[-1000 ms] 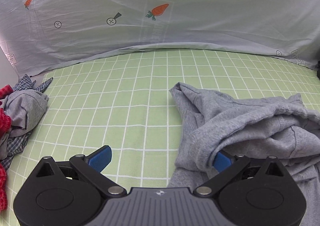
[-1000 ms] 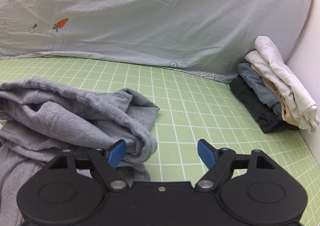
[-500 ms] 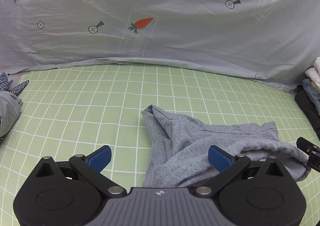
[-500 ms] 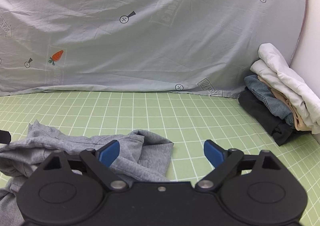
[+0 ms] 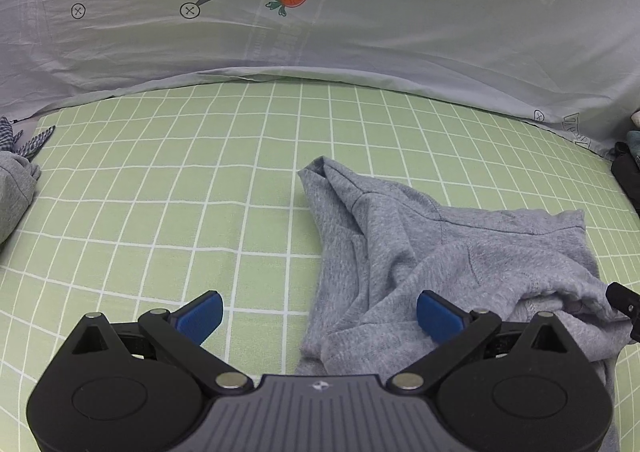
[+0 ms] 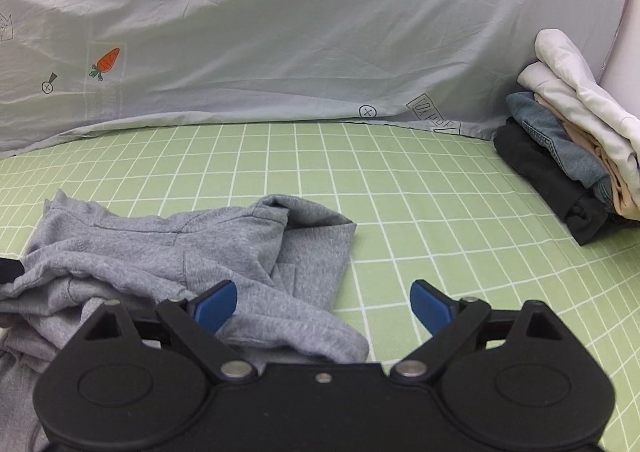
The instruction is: Fold clothes
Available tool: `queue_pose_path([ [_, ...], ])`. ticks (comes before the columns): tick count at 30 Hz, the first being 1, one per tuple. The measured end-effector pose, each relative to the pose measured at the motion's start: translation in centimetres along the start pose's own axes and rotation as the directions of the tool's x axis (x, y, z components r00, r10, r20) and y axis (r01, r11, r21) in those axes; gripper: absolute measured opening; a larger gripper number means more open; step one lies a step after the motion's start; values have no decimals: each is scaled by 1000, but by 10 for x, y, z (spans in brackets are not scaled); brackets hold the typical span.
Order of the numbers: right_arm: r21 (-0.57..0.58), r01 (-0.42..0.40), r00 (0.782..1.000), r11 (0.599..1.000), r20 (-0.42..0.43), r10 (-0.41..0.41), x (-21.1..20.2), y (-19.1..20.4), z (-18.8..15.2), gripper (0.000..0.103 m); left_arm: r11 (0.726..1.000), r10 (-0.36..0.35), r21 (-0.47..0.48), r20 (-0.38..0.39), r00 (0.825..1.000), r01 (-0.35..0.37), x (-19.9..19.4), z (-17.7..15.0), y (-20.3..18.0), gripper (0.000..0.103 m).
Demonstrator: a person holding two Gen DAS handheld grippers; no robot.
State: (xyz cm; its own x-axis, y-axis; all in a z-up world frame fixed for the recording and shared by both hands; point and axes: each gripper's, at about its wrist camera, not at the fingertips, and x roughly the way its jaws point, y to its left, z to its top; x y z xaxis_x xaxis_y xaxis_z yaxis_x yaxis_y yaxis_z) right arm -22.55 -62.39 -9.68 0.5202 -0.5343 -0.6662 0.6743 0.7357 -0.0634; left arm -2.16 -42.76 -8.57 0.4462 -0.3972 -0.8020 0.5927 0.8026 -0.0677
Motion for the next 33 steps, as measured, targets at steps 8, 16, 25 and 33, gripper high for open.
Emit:
queue_pose_path([
  [8,51,-8,999,999,-34,10,-48,-14,-44,100,1000,26,-2,-32,999,-26,-47,-55,17,102],
  [16,68,-79,980,995,-179,90,-86,-16,-109,100,999,27,-22,-197,980,-32,-74,-155,36,102],
  [25,112,-118,942,987,-302,147,-118,-12,-161,91,1000,-9,8,-195,981,11,-99,-198,39,88],
  [33,101,-115,943,988,-301,140,-135,-2,-170,75,997,-81,-2,-188,979,82,-109,-205,36,40],
])
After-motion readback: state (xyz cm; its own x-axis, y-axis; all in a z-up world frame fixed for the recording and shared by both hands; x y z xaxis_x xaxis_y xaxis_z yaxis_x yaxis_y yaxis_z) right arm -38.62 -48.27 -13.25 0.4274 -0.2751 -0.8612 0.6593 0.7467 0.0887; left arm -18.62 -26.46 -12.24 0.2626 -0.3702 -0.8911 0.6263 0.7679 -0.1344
